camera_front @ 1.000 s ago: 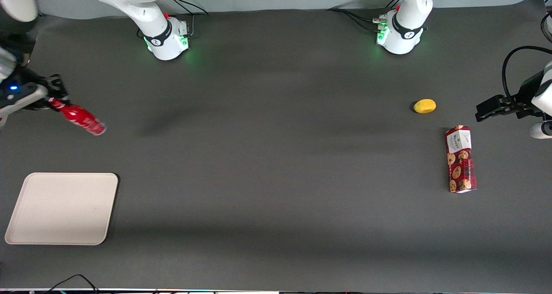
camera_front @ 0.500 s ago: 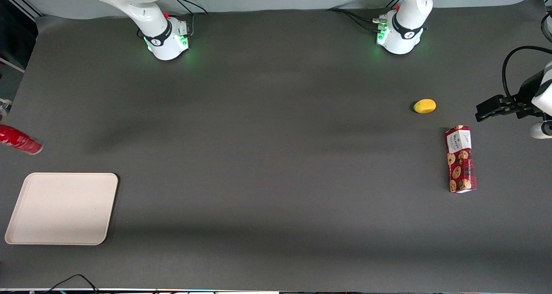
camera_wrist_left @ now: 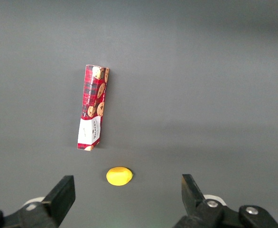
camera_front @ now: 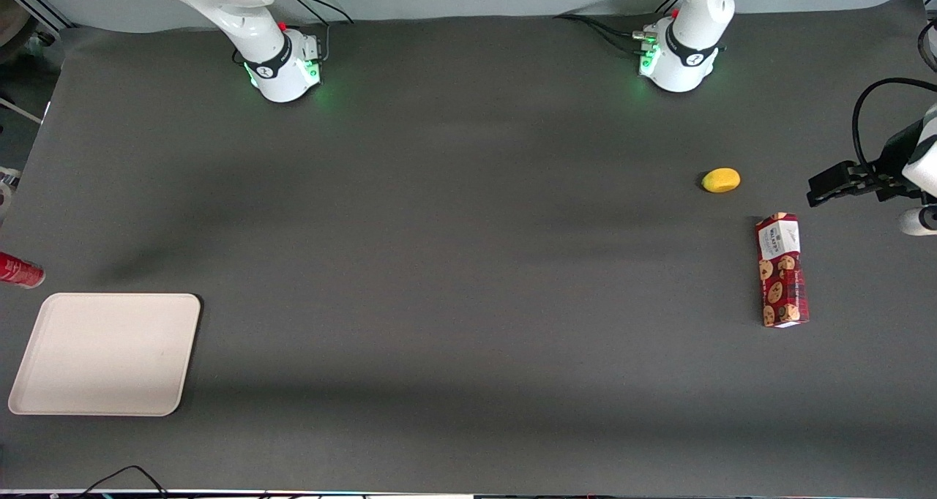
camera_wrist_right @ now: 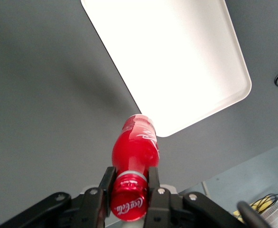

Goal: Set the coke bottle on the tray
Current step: 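Lower the held bottle onto the white tray's surface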

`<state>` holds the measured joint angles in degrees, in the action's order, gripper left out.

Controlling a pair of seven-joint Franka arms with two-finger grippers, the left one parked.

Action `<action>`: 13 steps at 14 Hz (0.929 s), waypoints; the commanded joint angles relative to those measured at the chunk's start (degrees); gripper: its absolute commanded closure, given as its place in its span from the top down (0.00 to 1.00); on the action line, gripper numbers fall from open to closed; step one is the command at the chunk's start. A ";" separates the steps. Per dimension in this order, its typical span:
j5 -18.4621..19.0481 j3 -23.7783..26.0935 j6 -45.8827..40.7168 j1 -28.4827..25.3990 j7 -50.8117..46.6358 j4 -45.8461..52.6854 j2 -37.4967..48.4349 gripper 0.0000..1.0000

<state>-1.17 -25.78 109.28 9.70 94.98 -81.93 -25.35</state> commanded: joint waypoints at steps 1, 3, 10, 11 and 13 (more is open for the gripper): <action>-1.55 -0.06 -0.47 1.81 4.95 4.92 -2.95 0.00; -1.73 0.03 -0.55 2.61 5.13 8.52 -6.28 0.00; -10.59 0.47 -0.47 6.99 4.16 20.65 -18.32 0.00; -11.82 0.47 -0.47 7.61 3.55 21.80 -19.38 0.00; -12.45 0.47 0.23 7.79 1.54 22.16 -20.00 0.00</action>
<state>-11.82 -25.52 110.26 16.09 97.89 -64.79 -43.03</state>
